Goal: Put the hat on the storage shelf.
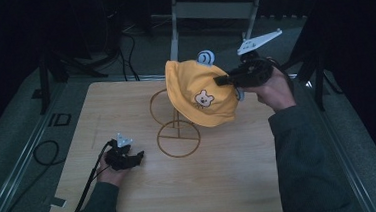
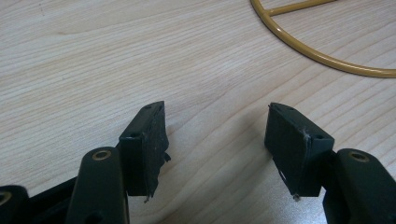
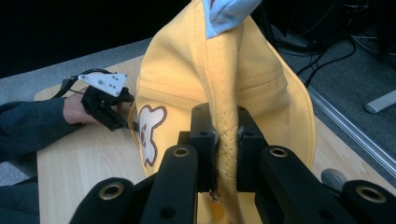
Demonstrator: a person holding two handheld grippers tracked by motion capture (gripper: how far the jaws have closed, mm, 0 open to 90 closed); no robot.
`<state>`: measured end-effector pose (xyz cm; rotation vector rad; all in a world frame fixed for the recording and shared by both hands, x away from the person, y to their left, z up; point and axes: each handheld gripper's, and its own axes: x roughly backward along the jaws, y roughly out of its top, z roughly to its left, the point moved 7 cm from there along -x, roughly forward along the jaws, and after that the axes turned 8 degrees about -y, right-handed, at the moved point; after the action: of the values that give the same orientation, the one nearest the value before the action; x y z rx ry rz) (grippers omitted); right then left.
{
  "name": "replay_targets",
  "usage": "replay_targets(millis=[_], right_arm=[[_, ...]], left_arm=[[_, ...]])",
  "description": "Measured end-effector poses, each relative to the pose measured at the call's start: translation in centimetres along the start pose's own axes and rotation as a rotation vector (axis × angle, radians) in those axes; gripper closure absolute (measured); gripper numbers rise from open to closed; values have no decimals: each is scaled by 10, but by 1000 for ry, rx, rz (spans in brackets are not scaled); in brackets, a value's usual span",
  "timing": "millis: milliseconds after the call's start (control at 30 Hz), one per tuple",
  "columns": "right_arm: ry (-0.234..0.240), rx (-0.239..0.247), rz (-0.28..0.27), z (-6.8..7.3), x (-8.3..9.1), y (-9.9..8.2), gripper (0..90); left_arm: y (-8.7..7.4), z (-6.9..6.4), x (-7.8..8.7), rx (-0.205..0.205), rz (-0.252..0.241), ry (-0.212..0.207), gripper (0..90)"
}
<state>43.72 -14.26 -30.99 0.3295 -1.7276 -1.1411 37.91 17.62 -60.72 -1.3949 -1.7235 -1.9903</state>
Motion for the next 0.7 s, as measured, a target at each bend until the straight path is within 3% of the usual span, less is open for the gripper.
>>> replay_targets(millis=[267,700], right_arm=[[9,20,8,7,-10,11,817],[13,79,75,27,-42,33,815]], left_arm=[[0,0,0,2,-3,0,392],[0,0,0,-2,1,2,392]])
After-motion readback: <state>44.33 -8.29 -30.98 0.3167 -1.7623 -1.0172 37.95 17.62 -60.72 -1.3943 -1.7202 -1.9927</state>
